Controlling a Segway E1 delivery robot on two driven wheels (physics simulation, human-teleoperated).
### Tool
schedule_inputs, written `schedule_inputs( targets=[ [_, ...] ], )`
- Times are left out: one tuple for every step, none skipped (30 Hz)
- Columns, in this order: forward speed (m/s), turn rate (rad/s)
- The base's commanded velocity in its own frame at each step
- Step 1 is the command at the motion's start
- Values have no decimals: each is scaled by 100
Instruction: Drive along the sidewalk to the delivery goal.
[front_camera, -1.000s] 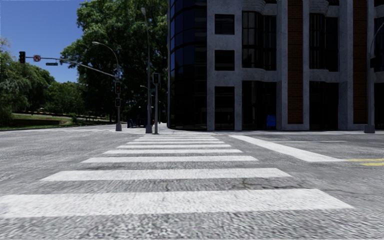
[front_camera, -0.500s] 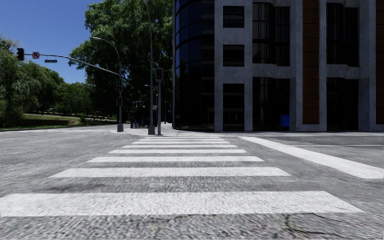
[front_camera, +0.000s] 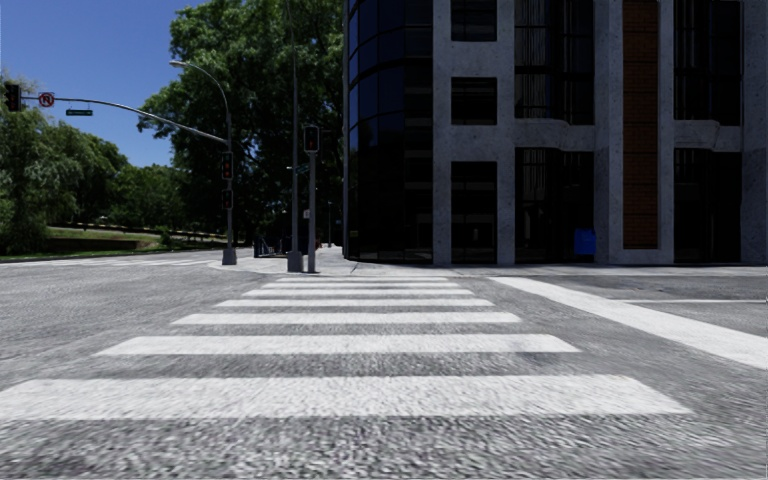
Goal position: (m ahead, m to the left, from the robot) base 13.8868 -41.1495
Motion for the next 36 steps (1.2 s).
schedule_inputs(
  targets=[
    [200, 0],
    [200, 0],
    [200, 0],
    [200, 0],
    [200, 0],
    [200, 0],
    [200, 0],
    [200, 0],
    [200, 0],
    [200, 0],
    [200, 0],
    [200, 0],
    [200, 0],
    [200, 0],
    [200, 0],
    [200, 0],
    [200, 0],
    [200, 0],
    [200, 0],
    [200, 0],
    [200, 0],
    [200, 0],
    [200, 0],
    [200, 0],
    [200, 0],
    [200, 0],
    [200, 0],
    [200, 0],
    [200, 0],
    [200, 0],
    [200, 0],
    [200, 0],
    [200, 0],
    [200, 0],
    [200, 0],
    [200, 0]
  ],
)
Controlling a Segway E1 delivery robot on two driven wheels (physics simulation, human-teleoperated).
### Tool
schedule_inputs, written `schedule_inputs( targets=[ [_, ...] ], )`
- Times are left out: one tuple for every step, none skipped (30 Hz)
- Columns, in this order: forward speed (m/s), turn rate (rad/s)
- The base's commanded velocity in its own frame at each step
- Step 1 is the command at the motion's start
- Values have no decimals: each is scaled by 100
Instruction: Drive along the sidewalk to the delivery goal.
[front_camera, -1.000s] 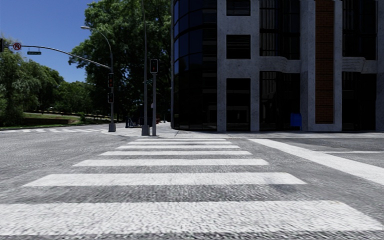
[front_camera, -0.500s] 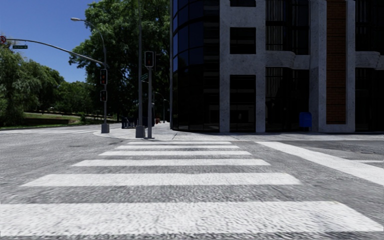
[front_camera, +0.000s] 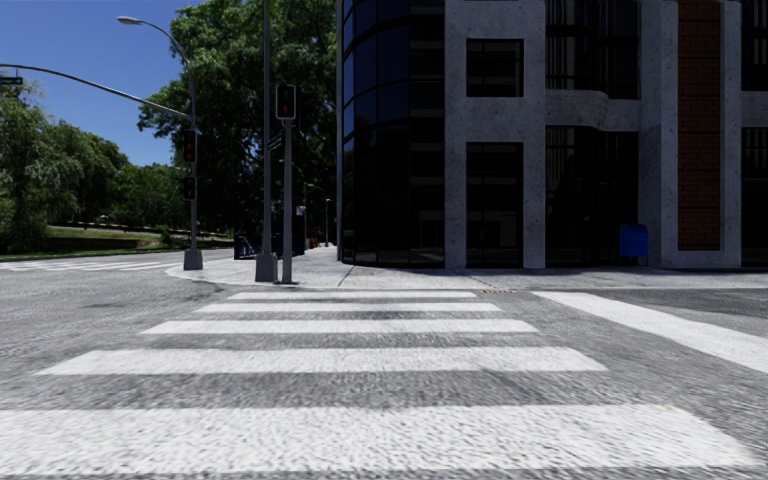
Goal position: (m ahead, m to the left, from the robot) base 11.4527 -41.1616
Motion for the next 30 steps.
schedule_inputs(
  targets=[
    [200, 0],
    [200, 0],
    [200, 0],
    [200, 0],
    [200, 0],
    [200, 0],
    [200, 0],
    [200, 0],
    [200, 0],
    [200, 0],
    [200, 0],
    [200, 0],
    [200, 0],
    [200, 0],
    [200, 0],
    [200, 0],
    [200, 0],
    [200, 0],
    [200, 0],
    [200, 0],
    [200, 0],
    [200, 0],
    [200, 0],
    [200, 0],
    [200, 0],
    [200, 0],
    [200, 0],
    [200, 0],
    [200, 0],
    [200, 0]
  ],
)
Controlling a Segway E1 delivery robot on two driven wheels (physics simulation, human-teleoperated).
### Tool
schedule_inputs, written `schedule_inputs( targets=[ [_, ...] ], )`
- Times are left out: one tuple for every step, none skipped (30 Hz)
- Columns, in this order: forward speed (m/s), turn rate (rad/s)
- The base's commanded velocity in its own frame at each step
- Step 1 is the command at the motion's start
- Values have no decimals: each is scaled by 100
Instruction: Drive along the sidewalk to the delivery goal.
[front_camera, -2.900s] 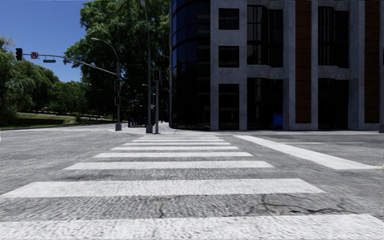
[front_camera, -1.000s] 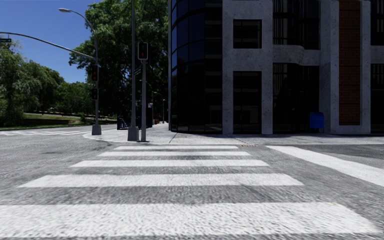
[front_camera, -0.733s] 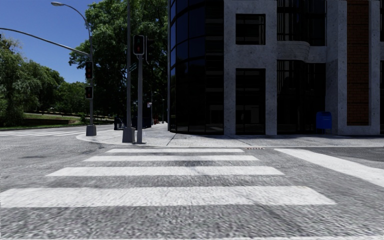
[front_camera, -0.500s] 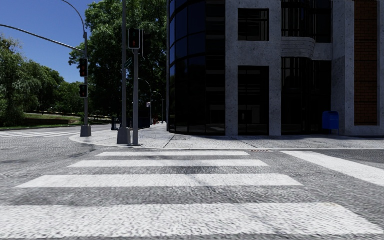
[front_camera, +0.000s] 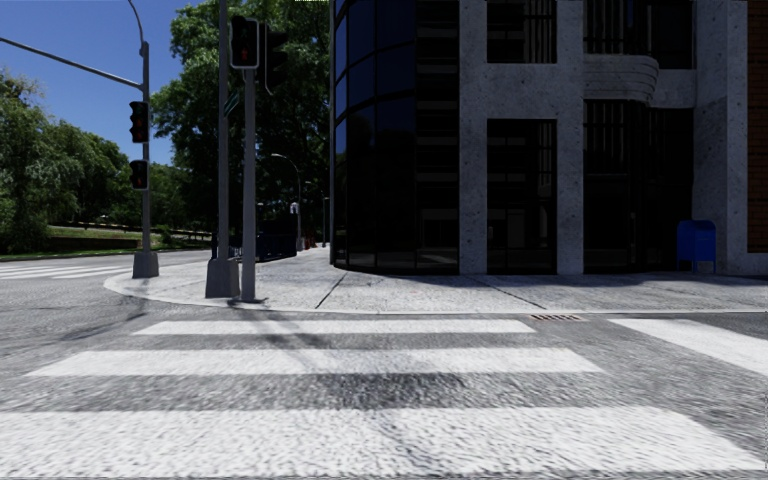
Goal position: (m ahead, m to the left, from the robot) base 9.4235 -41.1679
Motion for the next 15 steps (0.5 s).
schedule_inputs(
  targets=[
    [200, 0],
    [200, 0],
    [200, 0],
    [200, 0],
    [200, 0],
    [200, 0],
    [200, 0],
    [200, 0],
    [200, 0],
    [200, 0],
    [200, 0],
    [200, 0],
    [200, 0],
    [200, 0],
    [200, 0]
  ],
)
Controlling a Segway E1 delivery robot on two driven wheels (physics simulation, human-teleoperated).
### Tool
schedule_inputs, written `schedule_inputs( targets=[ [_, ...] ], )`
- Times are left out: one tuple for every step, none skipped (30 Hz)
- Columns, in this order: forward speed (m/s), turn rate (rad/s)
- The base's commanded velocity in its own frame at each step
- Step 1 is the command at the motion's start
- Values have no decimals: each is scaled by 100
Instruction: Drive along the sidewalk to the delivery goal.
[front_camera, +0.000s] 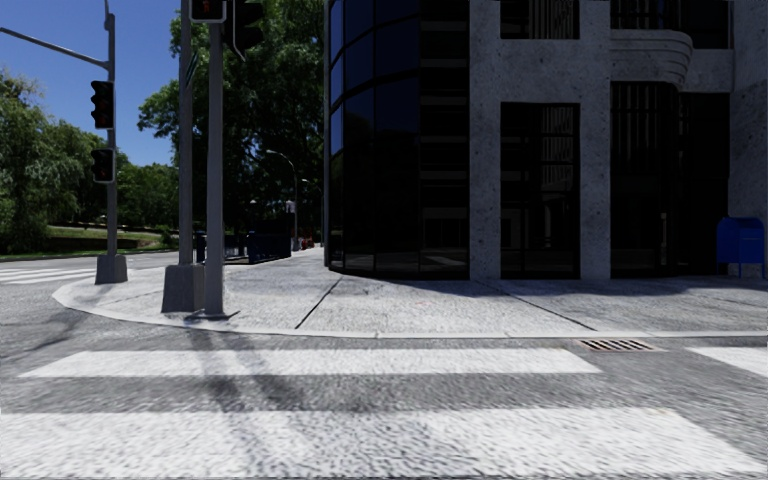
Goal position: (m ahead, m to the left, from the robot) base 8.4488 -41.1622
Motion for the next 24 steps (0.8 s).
schedule_inputs(
  targets=[
    [200, 0],
    [200, 0],
    [200, 0],
    [200, 0],
    [200, 0],
    [200, 0],
    [200, 0],
    [200, 0],
    [194, -6],
    [192, -9],
    [192, -10],
    [192, -10],
    [191, -10],
    [190, -10],
    [190, -10],
    [190, -10],
    [187, -16],
    [187, -16],
    [181, -21],
    [178, -23],
    [178, -23],
    [174, -26],
    [169, -28],
    [168, -29]
  ],
)
